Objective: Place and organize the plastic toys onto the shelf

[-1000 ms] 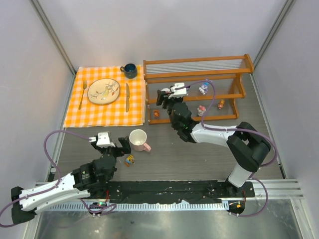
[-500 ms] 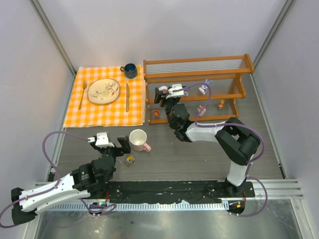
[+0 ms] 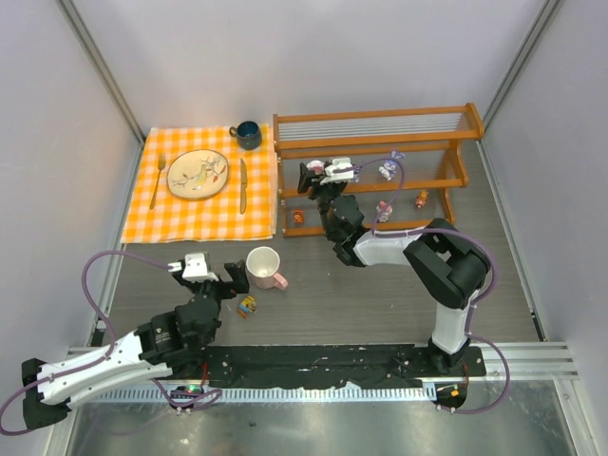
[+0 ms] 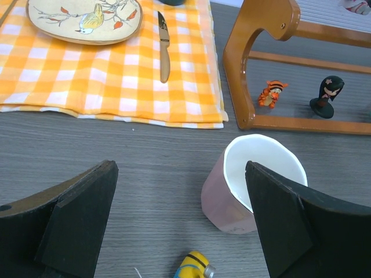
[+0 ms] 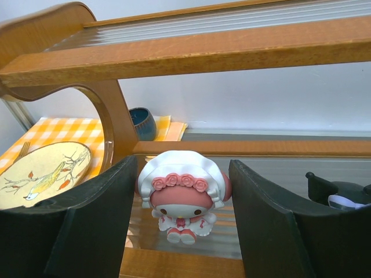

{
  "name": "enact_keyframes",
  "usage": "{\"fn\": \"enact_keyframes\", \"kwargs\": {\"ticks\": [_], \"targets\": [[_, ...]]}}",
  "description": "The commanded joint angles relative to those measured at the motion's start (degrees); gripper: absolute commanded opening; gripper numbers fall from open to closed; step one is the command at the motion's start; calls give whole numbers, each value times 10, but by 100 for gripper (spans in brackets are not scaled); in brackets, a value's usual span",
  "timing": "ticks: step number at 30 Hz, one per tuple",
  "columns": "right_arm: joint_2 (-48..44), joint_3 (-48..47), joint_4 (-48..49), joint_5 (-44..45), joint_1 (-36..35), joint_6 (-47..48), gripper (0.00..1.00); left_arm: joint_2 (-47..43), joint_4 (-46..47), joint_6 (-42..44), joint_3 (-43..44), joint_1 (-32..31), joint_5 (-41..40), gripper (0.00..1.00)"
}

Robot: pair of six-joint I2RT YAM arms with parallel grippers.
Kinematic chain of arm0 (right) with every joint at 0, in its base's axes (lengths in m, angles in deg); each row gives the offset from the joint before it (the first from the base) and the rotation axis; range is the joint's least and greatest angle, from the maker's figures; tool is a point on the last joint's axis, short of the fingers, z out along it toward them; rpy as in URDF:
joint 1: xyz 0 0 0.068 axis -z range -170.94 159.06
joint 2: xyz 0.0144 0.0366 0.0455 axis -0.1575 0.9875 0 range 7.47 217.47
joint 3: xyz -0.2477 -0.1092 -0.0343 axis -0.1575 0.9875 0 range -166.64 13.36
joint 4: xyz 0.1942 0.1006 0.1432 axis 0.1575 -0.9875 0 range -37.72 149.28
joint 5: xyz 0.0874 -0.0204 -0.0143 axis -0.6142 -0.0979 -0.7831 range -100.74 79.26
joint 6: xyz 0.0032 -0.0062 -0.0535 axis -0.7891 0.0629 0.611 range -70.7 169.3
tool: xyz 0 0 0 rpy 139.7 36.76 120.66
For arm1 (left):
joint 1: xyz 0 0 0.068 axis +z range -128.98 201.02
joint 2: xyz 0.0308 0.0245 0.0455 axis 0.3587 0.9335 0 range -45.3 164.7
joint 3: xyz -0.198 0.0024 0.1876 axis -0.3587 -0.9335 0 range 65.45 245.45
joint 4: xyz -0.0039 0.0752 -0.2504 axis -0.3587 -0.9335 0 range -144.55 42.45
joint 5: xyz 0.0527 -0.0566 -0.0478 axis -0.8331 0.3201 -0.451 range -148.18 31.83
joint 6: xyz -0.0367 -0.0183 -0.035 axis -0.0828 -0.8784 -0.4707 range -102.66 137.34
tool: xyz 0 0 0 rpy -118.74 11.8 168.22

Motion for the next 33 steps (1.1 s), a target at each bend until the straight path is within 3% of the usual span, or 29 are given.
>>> {"fn": "enact_keyframes", "kwargs": {"ticks": [1,27,29,33], "targets": [[-3,-20,55,-5,6,3,1,8,28,-2,2,3,-9,97],[27,-10,68,-3,16,-15,1,7,31,-1,0,12,-4,97],[27,-7,68,-2,17,-15,5,3,31,0,-1,12,-4,97],[25,-2,64,-1,17,-15,29,4,31,-1,-1,14,-5,97]]}}
